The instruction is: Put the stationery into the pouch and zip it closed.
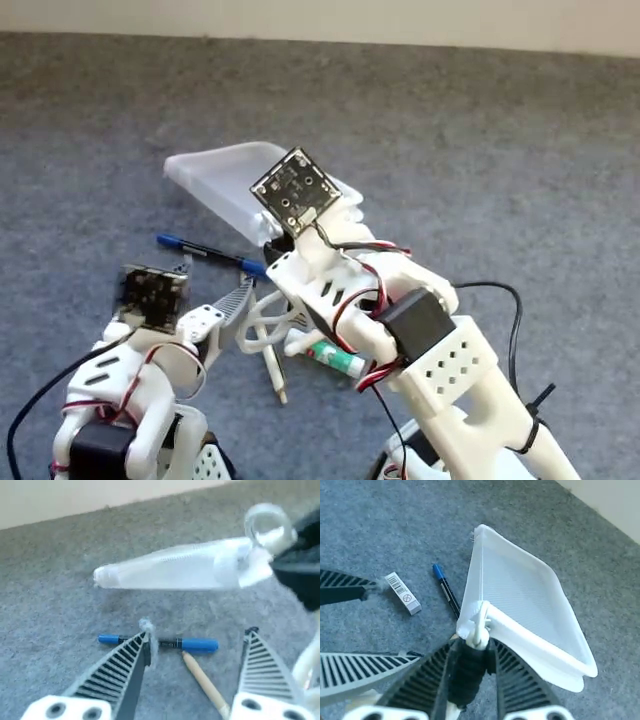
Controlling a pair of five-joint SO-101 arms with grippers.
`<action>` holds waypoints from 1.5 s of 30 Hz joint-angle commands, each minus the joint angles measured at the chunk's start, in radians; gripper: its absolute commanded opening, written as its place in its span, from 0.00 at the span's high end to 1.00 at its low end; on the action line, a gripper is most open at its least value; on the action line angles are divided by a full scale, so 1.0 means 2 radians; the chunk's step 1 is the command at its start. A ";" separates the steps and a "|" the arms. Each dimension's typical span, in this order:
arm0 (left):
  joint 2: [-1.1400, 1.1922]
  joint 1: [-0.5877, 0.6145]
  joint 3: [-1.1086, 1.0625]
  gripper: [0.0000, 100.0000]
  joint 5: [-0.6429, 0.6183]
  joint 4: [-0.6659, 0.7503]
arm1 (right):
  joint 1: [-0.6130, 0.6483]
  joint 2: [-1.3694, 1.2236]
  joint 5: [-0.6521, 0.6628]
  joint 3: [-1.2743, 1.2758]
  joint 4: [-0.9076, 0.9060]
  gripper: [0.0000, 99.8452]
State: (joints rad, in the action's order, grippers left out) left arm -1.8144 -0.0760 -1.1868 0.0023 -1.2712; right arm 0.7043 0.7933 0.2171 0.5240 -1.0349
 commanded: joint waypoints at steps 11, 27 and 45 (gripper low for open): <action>0.000 -0.009 0.024 0.71 -0.034 -0.002 | 0.007 0.016 -0.003 -0.006 -0.020 1.00; 0.000 0.003 -0.049 0.71 -0.060 0.088 | 0.041 0.016 -0.006 0.009 -0.033 1.00; -0.001 0.006 -0.084 0.80 -0.058 0.140 | 0.040 0.144 -0.004 0.085 -0.028 1.00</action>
State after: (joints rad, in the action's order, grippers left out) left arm -1.8144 -0.0790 -1.3648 -0.1143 -1.0150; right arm 0.7718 1.0035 0.2110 0.6820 -1.0978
